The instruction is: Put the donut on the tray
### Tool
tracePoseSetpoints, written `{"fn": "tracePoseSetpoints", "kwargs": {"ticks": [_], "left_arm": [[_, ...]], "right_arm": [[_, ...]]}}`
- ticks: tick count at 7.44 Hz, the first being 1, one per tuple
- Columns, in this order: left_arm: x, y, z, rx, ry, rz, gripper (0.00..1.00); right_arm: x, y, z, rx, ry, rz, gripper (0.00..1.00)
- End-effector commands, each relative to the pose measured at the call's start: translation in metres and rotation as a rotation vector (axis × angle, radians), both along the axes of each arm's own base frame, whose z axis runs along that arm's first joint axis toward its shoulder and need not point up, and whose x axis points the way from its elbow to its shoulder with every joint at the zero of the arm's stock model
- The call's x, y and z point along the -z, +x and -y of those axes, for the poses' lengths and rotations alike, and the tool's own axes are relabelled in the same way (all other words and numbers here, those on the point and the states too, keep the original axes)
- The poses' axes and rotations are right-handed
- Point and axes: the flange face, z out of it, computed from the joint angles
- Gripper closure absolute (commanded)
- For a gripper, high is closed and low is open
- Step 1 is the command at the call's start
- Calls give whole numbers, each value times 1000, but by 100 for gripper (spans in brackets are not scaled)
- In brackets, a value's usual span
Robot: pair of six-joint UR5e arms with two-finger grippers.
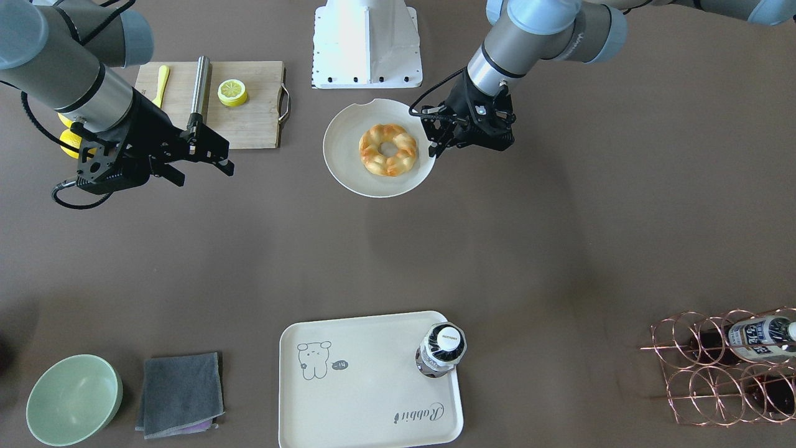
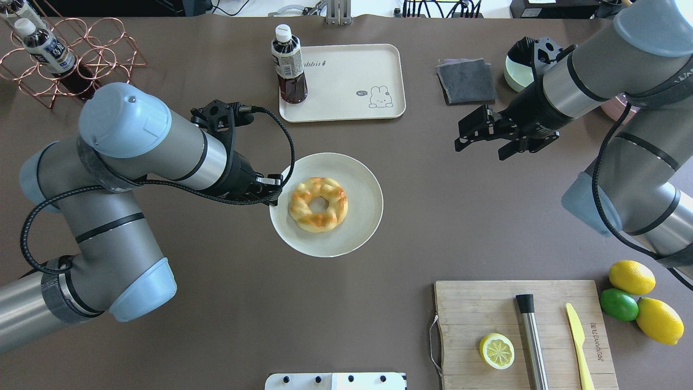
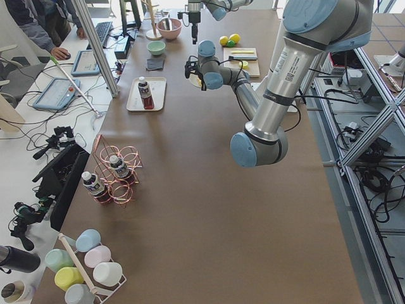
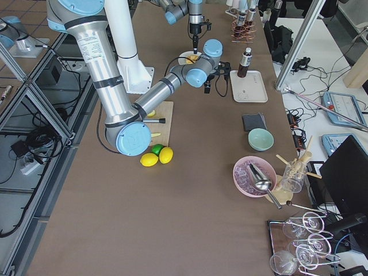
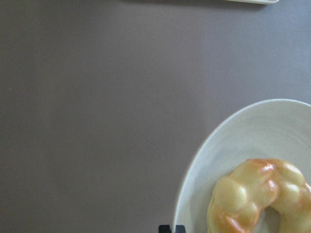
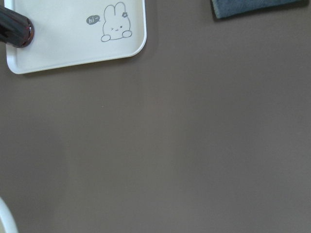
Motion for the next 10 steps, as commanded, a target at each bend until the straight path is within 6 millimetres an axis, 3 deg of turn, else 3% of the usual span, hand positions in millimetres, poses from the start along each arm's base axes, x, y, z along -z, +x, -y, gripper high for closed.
{"fn": "tracePoseSetpoints", "kwargs": {"ticks": [1, 5, 7, 8, 10], "left_arm": [[38, 23, -12, 43, -33, 1, 100], [65, 30, -15, 55, -39, -2, 100], [74, 30, -15, 62, -51, -3, 100], [78, 30, -15, 65, -54, -10, 100], [80, 30, -15, 71, -65, -15, 100]], "right_arm": [[26, -29, -25, 17, -31, 26, 0], [36, -62, -48, 75, -26, 34, 5], [38, -69, -54, 80, -29, 33, 7], [38, -70, -55, 84, -29, 34, 14], [42, -67, -58, 90, -25, 43, 45]]}}
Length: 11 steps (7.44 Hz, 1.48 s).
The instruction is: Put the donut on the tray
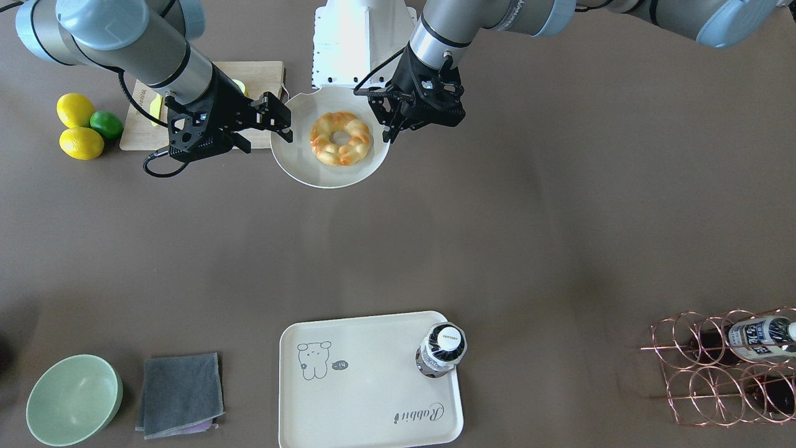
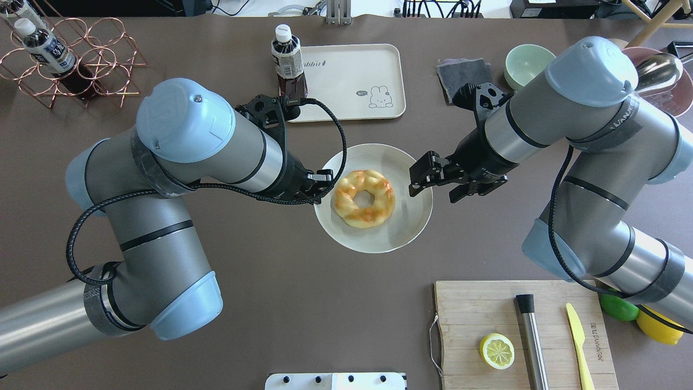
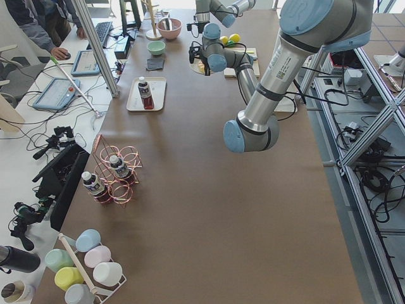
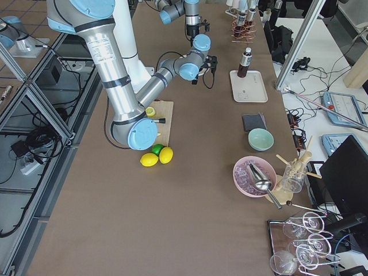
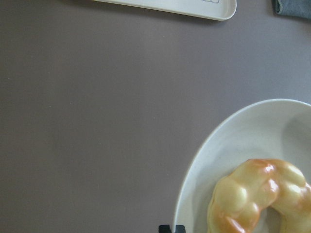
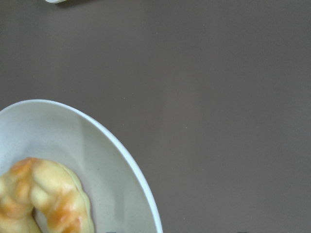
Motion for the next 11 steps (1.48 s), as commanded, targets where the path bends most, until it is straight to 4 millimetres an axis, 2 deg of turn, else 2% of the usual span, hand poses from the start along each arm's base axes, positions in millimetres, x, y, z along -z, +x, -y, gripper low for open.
{"fn": "tracePoseSetpoints", "kwargs": {"ticks": [1, 2, 3, 6, 7, 8, 9, 11], "left_arm": [[1, 0, 1, 19, -5, -1, 100], [3, -1, 1, 23, -4, -3, 100], [3, -2, 2, 26, -3, -2, 100], [5, -3, 0, 31, -18, -12, 100], [5, -3, 0, 33, -28, -17, 85], [5, -3, 0, 36, -30, -14, 39], [2, -2, 1, 39, -34, -8, 4], [1, -4, 2, 42, -35, -7, 3]], "right_arm": [[3, 2, -4, 4, 3, 8, 65], [7, 4, -5, 9, 8, 15, 86], [10, 5, -7, 10, 12, 22, 100], [9, 4, -8, 10, 11, 19, 100], [9, 4, -8, 11, 10, 20, 100], [8, 3, -8, 11, 10, 18, 100], [9, 2, -9, 14, 11, 19, 100], [9, 1, -10, 16, 12, 21, 100]]}}
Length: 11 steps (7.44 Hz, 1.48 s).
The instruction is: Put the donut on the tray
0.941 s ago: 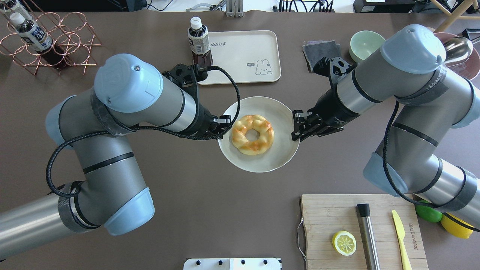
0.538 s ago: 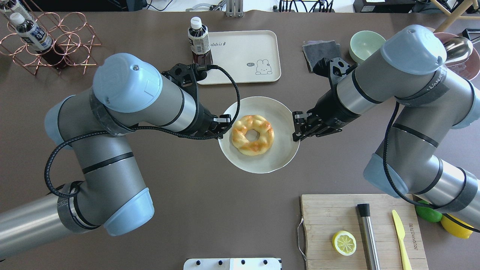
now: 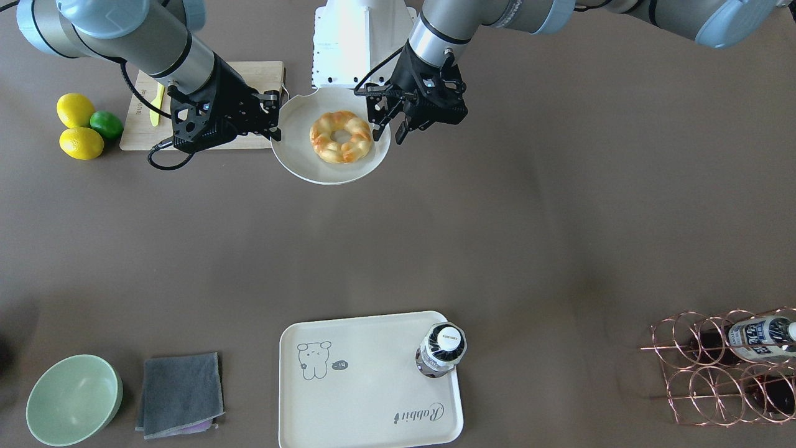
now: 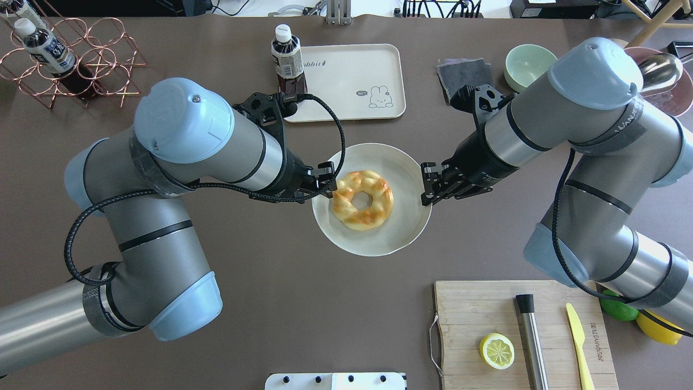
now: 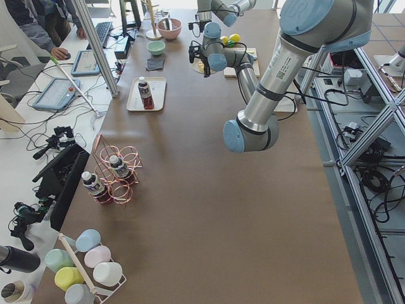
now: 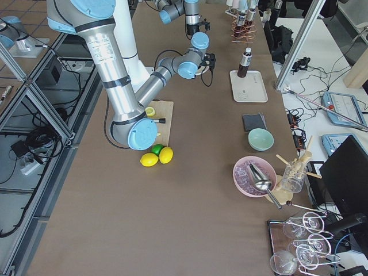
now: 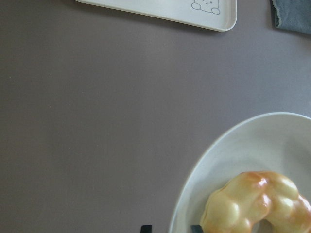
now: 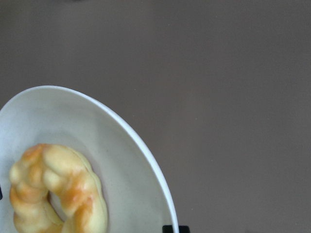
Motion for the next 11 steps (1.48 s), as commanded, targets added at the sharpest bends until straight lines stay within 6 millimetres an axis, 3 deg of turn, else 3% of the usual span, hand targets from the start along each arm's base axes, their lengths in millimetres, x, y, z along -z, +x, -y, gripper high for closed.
{"fn": "tracePoseSetpoints", "kwargs": {"ticks": [1, 2, 3, 4, 8, 9, 11], "left_arm": [[-2, -6, 3, 9, -3, 1, 3], [-6, -19, 5, 24, -2, 0, 3], [-19, -44, -1, 35, -1, -5, 3], [-27, -65, -5, 51, 2, -11, 3], [-66, -105, -10, 86, -28, 27, 3], [-70, -115, -4, 104, -32, 30, 3], [-73, -120, 0, 116, -45, 50, 3]], "right_arm": [[0, -1, -1, 2, 0, 0, 100], [-3, -3, 2, -2, -3, -7, 100], [-9, -4, 8, -12, -11, -23, 100], [-26, -7, 26, -41, -54, -56, 100], [-3, -55, 160, -292, -349, -153, 100], [-12, -69, 185, -363, -400, -161, 100], [-48, -87, 213, -524, -532, -60, 100]]}}
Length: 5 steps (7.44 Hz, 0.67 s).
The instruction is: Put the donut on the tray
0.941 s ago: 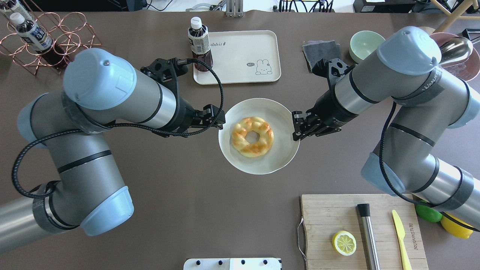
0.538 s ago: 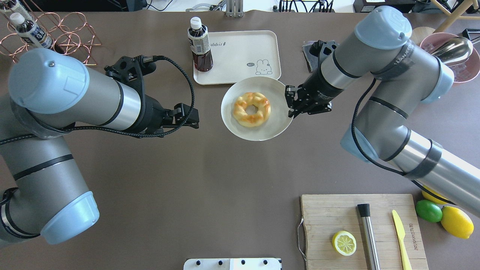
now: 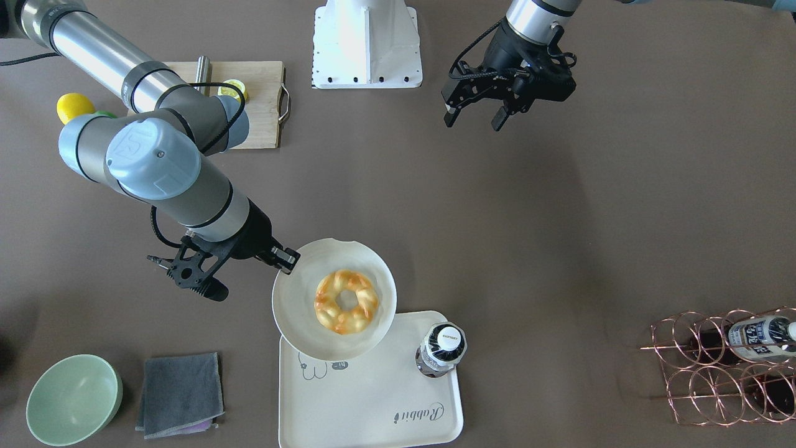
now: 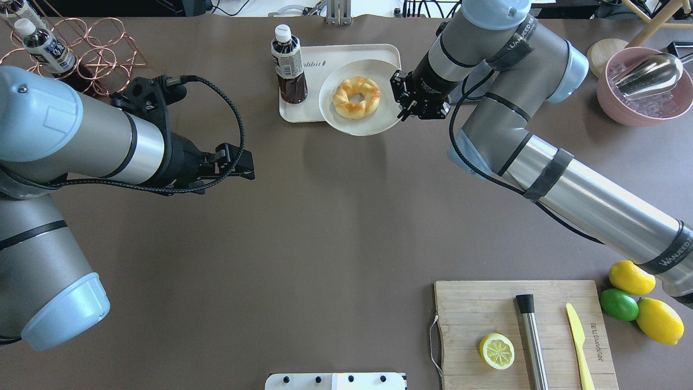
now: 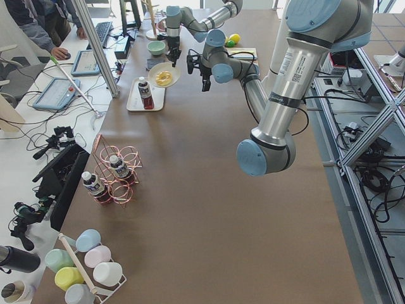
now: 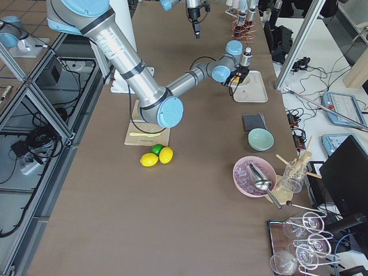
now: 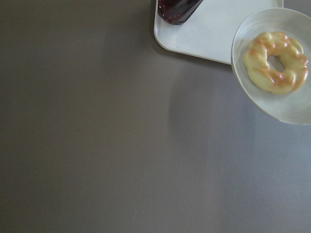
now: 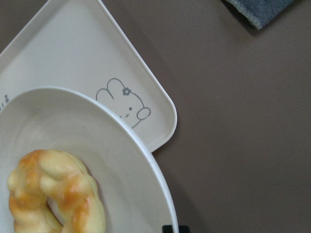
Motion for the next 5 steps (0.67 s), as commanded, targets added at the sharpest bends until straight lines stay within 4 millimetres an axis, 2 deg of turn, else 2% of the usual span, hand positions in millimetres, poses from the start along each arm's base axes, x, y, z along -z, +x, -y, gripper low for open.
{"fn": "tracePoseSetpoints", "kwargs": {"ticks": [1, 2, 4, 5], "left_arm": [[-2, -16, 7, 30, -28, 35, 3], [-2, -25, 2, 34, -45, 58, 3], [0, -34, -5, 33, -61, 79, 3], [5, -39, -9, 35, -59, 77, 3]], "right_arm": [[-13, -33, 34, -219, -130, 56, 100], [-2, -63, 35, -294, -166, 40, 100], [-7, -88, 31, -432, -231, 19, 100], [-1, -97, 30, -461, -262, 27, 100]]}}
